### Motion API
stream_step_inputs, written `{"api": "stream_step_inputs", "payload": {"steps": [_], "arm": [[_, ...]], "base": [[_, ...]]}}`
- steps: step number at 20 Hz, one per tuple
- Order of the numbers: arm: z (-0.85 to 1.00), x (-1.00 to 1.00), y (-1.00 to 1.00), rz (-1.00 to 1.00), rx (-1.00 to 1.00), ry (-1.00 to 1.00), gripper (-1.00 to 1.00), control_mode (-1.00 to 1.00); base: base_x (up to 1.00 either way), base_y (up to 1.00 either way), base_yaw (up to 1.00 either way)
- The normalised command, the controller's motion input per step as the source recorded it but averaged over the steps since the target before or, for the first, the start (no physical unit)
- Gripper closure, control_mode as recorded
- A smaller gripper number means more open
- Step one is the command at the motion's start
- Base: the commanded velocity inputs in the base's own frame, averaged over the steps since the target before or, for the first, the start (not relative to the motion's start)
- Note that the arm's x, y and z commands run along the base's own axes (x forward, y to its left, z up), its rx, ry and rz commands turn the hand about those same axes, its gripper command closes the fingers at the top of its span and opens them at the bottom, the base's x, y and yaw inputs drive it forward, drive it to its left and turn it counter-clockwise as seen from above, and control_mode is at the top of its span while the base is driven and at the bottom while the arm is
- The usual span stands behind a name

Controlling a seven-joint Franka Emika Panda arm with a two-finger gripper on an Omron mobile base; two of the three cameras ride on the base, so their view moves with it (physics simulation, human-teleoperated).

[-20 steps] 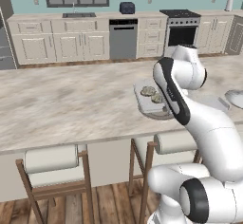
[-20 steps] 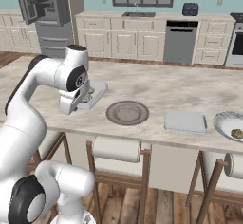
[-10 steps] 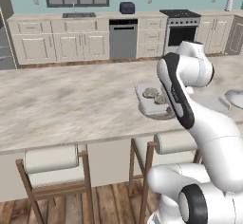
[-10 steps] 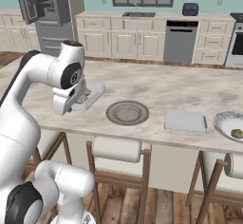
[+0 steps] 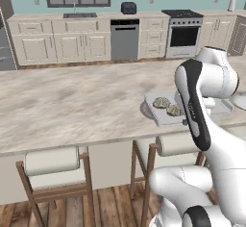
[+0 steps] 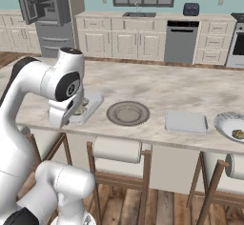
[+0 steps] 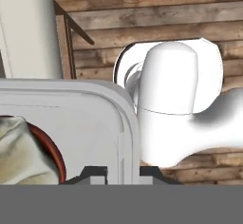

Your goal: Place two dumplings into each of the tupperware containers and then place the containers in the fridge.

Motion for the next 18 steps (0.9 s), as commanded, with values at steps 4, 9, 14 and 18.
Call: {"api": "stream_step_inputs", "payload": {"steps": [4,9,14,18], "arm": [[0.00,-0.09,-0.28,0.00,0.02,0.00,1.00,-1.00],[0.00,0.00,0.23,-0.01,-0.01,0.00,1.00,-1.00],[0.00,-0.03,0.34,0.00,-0.01,0.00,1.00,-1.00],[0.00,-0.03,0.18,0.00,0.00,0.00,1.00,-1.00]], "base": [[0.00,0.00,0.00],[0.00,0.00,0.00],[0.00,0.00,0.00],[0.00,0.00,0.00]]}}
